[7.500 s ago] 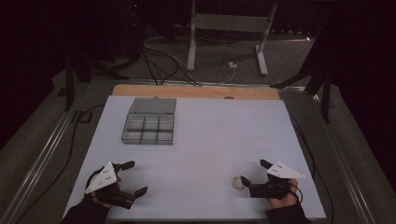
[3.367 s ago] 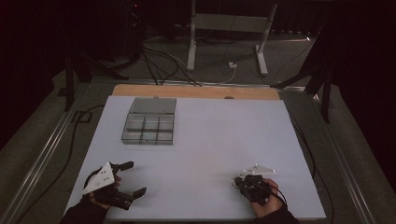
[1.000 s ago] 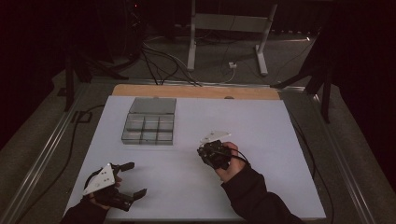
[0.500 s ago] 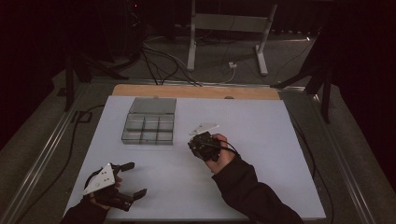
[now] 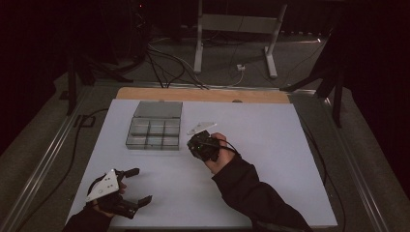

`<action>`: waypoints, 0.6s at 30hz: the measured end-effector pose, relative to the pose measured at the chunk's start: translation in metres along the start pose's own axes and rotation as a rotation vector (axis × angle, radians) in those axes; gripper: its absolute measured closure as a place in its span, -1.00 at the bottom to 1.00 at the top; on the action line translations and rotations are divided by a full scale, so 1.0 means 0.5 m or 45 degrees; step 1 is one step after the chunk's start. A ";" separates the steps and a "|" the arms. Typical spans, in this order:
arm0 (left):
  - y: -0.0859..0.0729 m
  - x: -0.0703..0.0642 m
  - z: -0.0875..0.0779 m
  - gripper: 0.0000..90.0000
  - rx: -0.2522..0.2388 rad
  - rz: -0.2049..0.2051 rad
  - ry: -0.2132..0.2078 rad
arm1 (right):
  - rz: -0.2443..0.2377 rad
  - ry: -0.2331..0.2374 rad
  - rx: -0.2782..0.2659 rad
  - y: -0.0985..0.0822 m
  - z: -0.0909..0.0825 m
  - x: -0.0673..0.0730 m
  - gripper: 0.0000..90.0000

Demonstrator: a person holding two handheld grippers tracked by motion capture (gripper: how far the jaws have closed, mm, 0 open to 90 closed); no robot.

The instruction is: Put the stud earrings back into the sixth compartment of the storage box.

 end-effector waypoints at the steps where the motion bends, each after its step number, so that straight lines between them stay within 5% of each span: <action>1: 0.000 0.000 0.000 -0.99 -0.001 0.003 0.000 | 0.000 0.000 0.000 0.000 0.000 0.000 0.90; 18: 0.001 -0.002 0.000 -0.99 -0.002 0.004 -0.006 | -0.032 0.006 0.004 0.040 0.030 0.024 0.90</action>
Point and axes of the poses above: each handheld gripper's, and its own axes: z roughly forward along the jaws, y roughly out of its top, x roughly to its left, the point moved 7 cm from there along z, roughly forward along the jaws, and after that the axes turned 11 degrees about z, right-handed, at the moved point
